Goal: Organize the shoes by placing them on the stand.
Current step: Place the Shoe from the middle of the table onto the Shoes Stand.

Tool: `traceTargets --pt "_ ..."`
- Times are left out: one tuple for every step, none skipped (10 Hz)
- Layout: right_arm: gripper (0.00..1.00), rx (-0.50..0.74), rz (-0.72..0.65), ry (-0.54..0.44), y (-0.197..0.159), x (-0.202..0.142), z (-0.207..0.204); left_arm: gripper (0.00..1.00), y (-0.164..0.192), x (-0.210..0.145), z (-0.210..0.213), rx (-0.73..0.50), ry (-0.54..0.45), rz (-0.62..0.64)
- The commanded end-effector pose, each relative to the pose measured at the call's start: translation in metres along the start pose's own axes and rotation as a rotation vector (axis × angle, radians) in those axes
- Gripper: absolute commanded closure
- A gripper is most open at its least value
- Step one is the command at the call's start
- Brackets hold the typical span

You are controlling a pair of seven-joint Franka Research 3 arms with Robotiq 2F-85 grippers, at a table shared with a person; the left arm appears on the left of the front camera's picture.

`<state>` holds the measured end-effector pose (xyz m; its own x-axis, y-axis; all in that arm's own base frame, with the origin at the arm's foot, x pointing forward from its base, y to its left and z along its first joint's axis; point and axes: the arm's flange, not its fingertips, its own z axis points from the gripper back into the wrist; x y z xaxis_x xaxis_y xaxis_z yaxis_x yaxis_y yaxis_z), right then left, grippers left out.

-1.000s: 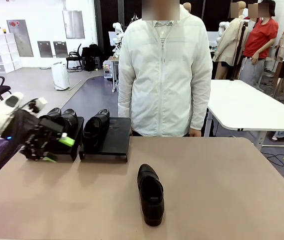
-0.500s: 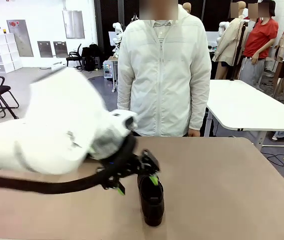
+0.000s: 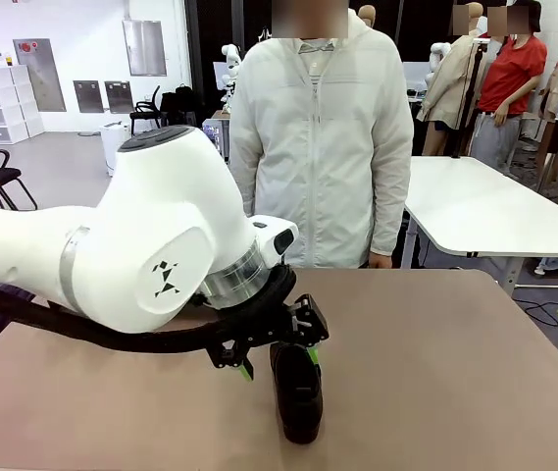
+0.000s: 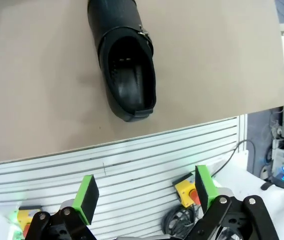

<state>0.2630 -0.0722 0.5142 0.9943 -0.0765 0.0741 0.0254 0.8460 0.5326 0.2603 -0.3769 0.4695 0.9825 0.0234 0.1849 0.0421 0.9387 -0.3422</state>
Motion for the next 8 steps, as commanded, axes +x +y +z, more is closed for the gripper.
traceTargets --pt "0.00 0.017 0.024 0.001 -0.002 -0.001 0.002 0.00 -0.007 0.005 -0.016 0.103 0.029 -0.007" --pt "0.00 0.017 0.024 0.001 -0.002 -0.001 0.002 0.00 -0.012 0.003 -0.034 0.194 0.025 0.026" --pt "0.00 0.017 0.024 0.001 -0.002 -0.001 0.002 0.00 -0.012 0.004 -0.046 0.212 0.032 0.036" --pt "0.00 0.017 0.024 0.001 -0.002 -0.001 0.002 0.00 -0.011 0.011 -0.058 0.213 -0.003 0.103" --pt "0.00 0.017 0.024 0.001 -0.002 -0.001 0.002 0.00 -0.013 0.019 -0.069 0.200 -0.062 0.142" --pt "0.00 0.017 0.024 0.001 -0.002 -0.001 0.002 0.00 -0.015 0.027 -0.078 0.181 -0.112 0.155" --pt "0.00 0.017 0.024 0.001 -0.002 -0.001 0.002 0.00 -0.019 0.039 -0.088 0.188 -0.115 0.151" --pt "0.00 0.017 0.024 0.001 -0.002 -0.001 0.002 0.00 -0.021 0.048 -0.100 0.195 -0.097 0.153"
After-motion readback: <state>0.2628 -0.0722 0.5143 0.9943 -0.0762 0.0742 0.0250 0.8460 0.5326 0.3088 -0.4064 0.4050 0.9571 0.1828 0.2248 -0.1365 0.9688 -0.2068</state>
